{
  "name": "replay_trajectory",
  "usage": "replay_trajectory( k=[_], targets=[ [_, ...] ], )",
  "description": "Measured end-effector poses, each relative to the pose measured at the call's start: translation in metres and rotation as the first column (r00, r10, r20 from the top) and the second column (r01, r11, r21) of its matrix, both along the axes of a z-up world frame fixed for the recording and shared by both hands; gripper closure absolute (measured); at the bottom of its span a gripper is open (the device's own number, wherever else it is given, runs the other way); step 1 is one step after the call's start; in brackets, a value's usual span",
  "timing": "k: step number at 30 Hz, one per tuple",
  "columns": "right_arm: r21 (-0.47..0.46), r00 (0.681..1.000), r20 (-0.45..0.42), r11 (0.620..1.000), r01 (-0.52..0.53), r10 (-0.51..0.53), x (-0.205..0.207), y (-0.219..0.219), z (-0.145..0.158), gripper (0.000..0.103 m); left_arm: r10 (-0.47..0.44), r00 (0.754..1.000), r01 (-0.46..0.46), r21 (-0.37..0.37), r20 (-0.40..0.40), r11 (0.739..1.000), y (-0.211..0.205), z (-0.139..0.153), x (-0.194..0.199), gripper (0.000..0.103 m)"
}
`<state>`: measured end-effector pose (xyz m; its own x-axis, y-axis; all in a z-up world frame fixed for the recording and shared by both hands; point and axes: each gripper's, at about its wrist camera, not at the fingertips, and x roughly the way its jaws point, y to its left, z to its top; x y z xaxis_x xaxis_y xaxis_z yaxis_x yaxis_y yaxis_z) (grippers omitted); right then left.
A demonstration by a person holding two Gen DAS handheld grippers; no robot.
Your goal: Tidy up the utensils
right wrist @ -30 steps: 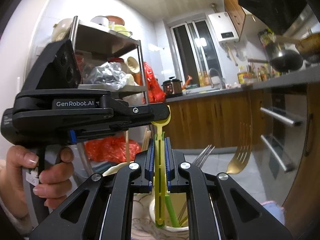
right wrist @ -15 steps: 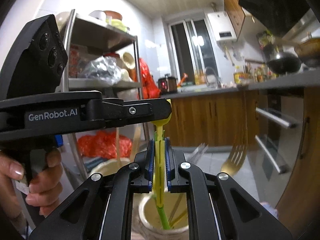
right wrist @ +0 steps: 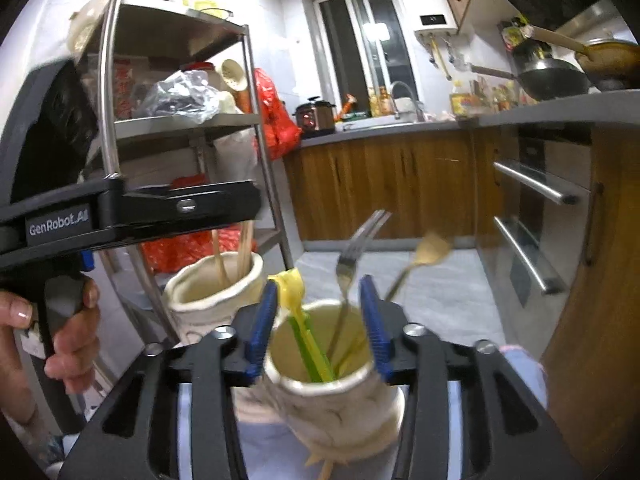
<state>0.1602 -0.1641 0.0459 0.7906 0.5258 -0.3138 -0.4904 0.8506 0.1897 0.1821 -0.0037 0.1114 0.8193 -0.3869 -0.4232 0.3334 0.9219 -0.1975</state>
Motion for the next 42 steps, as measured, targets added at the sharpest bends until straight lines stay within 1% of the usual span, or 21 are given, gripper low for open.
replay_trajectory(
  k=[1, 3, 4, 6, 8, 10, 12, 13, 16, 21, 23, 25, 26, 28, 30, 31, 33, 34, 36, 41, 42],
  targets=[
    [0.001, 1.000, -0.009, 1.000, 0.009, -0.009, -0.005, -0.005, 0.001, 0.036, 0.012, 1.000, -0.012, 0.000, 0.000, 1.000, 0.004, 0.000, -0.005, 0.040],
    [0.001, 0.999, -0.027, 1.000, 0.019, -0.019, -0.015, -0.015, 0.003, 0.028, 0.040, 0.999, -0.040, 0.007, 0.002, 0.999, 0.012, 0.000, -0.016, 0.035],
    [-0.004, 0.999, -0.038, 1.000, 0.025, -0.025, -0.020, -0.019, 0.003, 0.025, 0.049, 0.999, -0.049, 0.010, 0.004, 0.999, 0.015, -0.001, -0.022, 0.033],
    [-0.015, 0.998, -0.058, 0.999, 0.029, -0.030, -0.029, -0.025, 0.005, 0.017, 0.076, 0.997, -0.076, 0.031, 0.007, 0.997, 0.021, -0.002, -0.035, 0.025],
    [-0.047, 0.996, -0.078, 0.998, 0.037, -0.041, -0.041, -0.031, 0.006, 0.013, 0.096, 0.995, -0.096, 0.052, 0.010, 0.994, 0.026, -0.004, -0.048, 0.021],
    [-0.085, 0.994, -0.096, 0.995, 0.046, -0.054, -0.051, -0.034, 0.005, 0.011, 0.113, 0.994, -0.114, 0.072, 0.008, 0.991, 0.030, -0.006, -0.060, 0.013],
    [-0.118, 0.990, -0.123, 0.992, 0.052, -0.067, -0.060, -0.036, 0.001, 0.009, 0.133, 0.991, -0.133, 0.087, 0.009, 0.987, 0.035, -0.010, -0.073, 0.007],
    [-0.137, 0.988, -0.141, 0.989, 0.048, -0.068, -0.065, -0.036, -0.003, 0.009, 0.147, 0.989, -0.147, 0.094, 0.005, 0.985, 0.037, -0.013, -0.081, 0.006],
    [-0.189, 0.977, -0.197, 0.981, 0.042, -0.080, -0.076, -0.035, -0.018, 0.009, 0.171, 0.985, -0.168, 0.115, -0.018, 0.979, 0.043, -0.026, -0.100, 0.006],
    [-0.251, 0.947, -0.306, 0.968, 0.017, -0.096, -0.086, -0.027, -0.051, 0.009, 0.197, 0.978, -0.181, 0.202, -0.064, 0.963, 0.043, -0.062, -0.128, 0.006],
    [-0.275, 0.936, -0.334, 0.961, 0.011, -0.106, -0.086, -0.022, -0.062, 0.009, 0.195, 0.977, -0.173, 0.213, -0.087, 0.962, 0.041, -0.074, -0.133, 0.006],
    [-0.303, 0.926, -0.356, 0.953, 0.007, -0.121, -0.084, -0.014, -0.071, 0.009, 0.184, 0.975, -0.157, 0.202, -0.123, 0.967, 0.040, -0.087, -0.138, 0.006],
    [-0.309, 0.923, -0.363, 0.951, 0.005, -0.123, -0.084, -0.011, -0.073, 0.011, 0.175, 0.975, -0.146, 0.199, -0.135, 0.969, 0.039, -0.092, -0.140, 0.006],
    [-0.325, 0.918, -0.377, 0.946, -0.003, -0.127, -0.083, -0.005, -0.078, 0.021, 0.166, 0.975, -0.134, 0.207, -0.147, 0.969, 0.035, -0.099, -0.143, 0.006],
    [-0.336, 0.911, -0.392, 0.942, -0.016, -0.124, -0.081, 0.000, -0.081, 0.034, 0.158, 0.976, -0.122, 0.222, -0.149, 0.967, 0.032, -0.103, -0.143, 0.006],
    [-0.339, 0.908, -0.401, 0.940, -0.023, -0.123, -0.080, 0.002, -0.083, 0.037, 0.156, 0.977, -0.120, 0.234, -0.145, 0.965, 0.030, -0.105, -0.144, 0.006],
    [-0.347, 0.905, -0.406, 0.937, -0.029, -0.123, -0.080, 0.003, -0.086, 0.052, 0.159, 0.978, -0.119, 0.260, -0.138, 0.958, 0.024, -0.109, -0.147, 0.006],
    [-0.352, 0.904, -0.408, 0.935, -0.029, -0.126, -0.080, 0.003, -0.086, 0.055, 0.160, 0.978, -0.119, 0.266, -0.137, 0.956, 0.023, -0.109, -0.146, 0.006],
    [-0.353, 0.901, -0.415, 0.935, -0.030, -0.127, -0.080, 0.003, -0.087, 0.066, 0.158, 0.977, -0.115, 0.270, -0.143, 0.956, 0.022, -0.112, -0.145, 0.006],
    [-0.357, 0.890, -0.437, 0.933, -0.042, -0.127, -0.076, 0.004, -0.089, 0.077, 0.147, 0.977, -0.103, 0.264, -0.154, 0.959, 0.020, -0.115, -0.144, 0.006],
    [-0.360, 0.887, -0.444, 0.932, -0.046, -0.127, -0.074, 0.005, -0.091, 0.078, 0.143, 0.978, -0.099, 0.264, -0.154, 0.959, 0.019, -0.115, -0.143, 0.006]
  ],
)
